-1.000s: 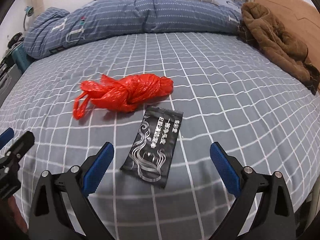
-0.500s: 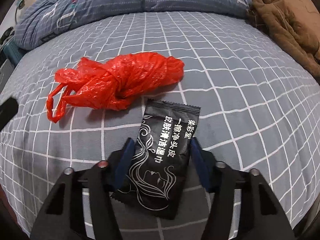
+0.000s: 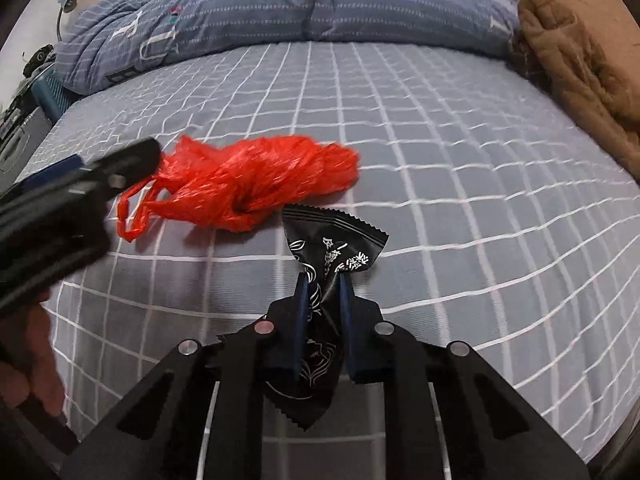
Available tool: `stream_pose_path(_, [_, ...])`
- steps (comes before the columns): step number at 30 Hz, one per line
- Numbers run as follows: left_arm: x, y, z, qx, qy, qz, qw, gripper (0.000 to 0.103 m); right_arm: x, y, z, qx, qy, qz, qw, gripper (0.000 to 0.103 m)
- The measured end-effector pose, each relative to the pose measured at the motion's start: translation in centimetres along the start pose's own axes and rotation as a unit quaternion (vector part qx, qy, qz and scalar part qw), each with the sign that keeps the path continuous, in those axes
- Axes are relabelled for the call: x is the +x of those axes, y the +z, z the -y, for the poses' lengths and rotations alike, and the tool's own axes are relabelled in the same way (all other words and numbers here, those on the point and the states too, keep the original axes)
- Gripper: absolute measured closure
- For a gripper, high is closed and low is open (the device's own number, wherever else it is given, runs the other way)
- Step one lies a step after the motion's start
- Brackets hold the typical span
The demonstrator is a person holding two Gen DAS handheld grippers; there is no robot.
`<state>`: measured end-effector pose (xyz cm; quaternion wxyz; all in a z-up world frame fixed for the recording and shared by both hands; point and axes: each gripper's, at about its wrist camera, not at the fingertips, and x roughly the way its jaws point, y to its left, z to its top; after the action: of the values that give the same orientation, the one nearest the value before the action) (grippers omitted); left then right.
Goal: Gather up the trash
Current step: 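Grasp the black wrapper with the right tool while the left grasps the red bag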
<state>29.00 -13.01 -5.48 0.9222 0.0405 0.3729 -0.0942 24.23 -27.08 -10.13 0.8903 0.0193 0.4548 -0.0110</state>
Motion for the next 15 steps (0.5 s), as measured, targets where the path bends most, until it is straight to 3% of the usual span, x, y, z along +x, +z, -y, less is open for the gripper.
stream_pose_path(13, [4.2,0.0,3.8,-0.002,-0.018,-0.019,0.9997,0.006,-0.9,-0.3,7.1,0.033,-0.023,0.012,0.999,0.089])
stream_pose_path(15, [4.5,0.0,3.8,-0.009,-0.024,-0.021,0.9994,0.011,-1.0,-0.5,7.5,0.033,-0.022,0.011,0.999,0.089])
